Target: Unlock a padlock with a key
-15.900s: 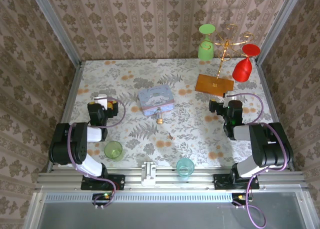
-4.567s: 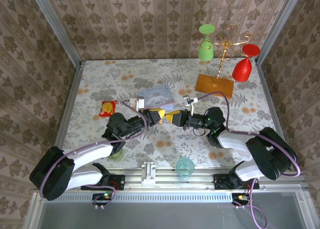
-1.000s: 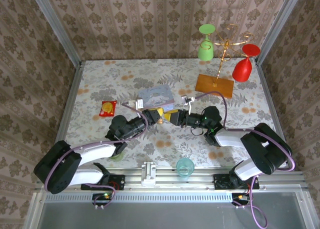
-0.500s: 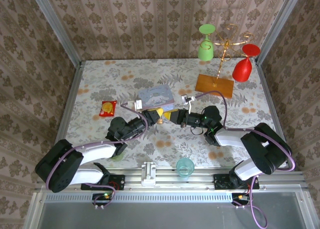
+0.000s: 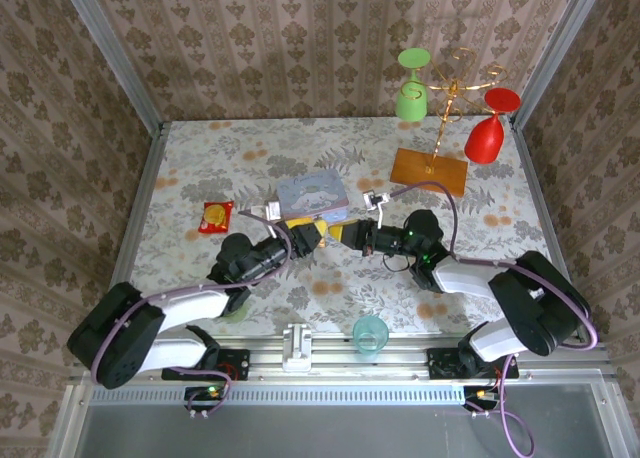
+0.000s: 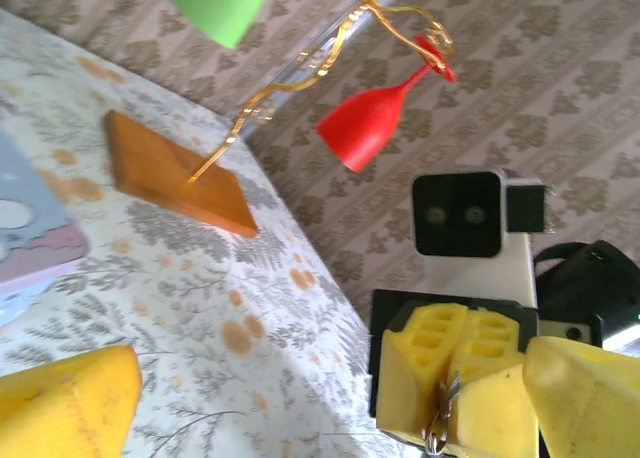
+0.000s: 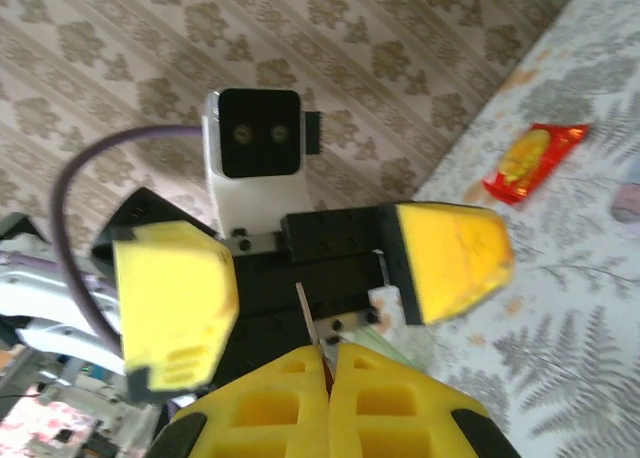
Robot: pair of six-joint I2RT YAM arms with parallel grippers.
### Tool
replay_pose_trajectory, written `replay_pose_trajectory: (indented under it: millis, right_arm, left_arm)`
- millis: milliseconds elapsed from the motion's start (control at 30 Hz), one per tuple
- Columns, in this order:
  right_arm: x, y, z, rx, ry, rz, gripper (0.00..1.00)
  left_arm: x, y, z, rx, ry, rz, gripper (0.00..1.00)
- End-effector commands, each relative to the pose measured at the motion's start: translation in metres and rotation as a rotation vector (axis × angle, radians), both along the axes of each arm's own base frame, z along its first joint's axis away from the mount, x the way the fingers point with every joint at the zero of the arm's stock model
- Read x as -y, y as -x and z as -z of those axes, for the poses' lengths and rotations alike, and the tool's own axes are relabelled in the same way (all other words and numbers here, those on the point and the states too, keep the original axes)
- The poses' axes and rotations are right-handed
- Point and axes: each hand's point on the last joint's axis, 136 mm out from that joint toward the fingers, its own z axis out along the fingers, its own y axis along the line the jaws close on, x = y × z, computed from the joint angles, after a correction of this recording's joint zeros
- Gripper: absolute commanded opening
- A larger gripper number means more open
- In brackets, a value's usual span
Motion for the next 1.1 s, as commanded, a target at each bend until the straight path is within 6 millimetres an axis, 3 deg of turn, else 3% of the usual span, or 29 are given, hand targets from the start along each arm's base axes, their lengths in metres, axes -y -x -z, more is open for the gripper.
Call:
replay_pose_trajectory:
  millis: [0,67,133,233,600,900,1067]
  right_arm:
    - [0.011,-0.008,0.033,-0.056,0.181,0.083,0.00]
    - [0.025,-0.018,0.065,-0.133,0.343,0.177,0.00]
    - [0.042,-0.026,0.089,-0.184,0.476,0.262,0.00]
    - [0.052,-0.030,0.103,-0.200,0.535,0.316,0.00]
    - [0.057,-0.028,0.108,-0.195,0.565,0.327,0.00]
    - [0.065,-0.026,0.104,-0.185,0.587,0.350,0.00]
    - [0.065,-0.026,0.103,-0.180,0.585,0.344,0.00]
  left_arm:
    - [-0.013,-0.013,0.017,-0.056,-0.198,-0.095,1.00]
    - [-0.024,-0.017,0.039,-0.131,-0.382,-0.148,1.00]
    - [-0.027,-0.019,0.048,-0.148,-0.449,-0.146,1.00]
    - [-0.017,-0.020,0.065,-0.200,-0.474,-0.083,1.00]
    - [0.008,-0.047,0.122,-0.274,-0.516,-0.033,0.92]
    - [0.007,-0.064,0.149,-0.280,-0.610,-0.071,0.84]
    - [0.016,-0.068,0.161,-0.278,-0.605,-0.039,0.79]
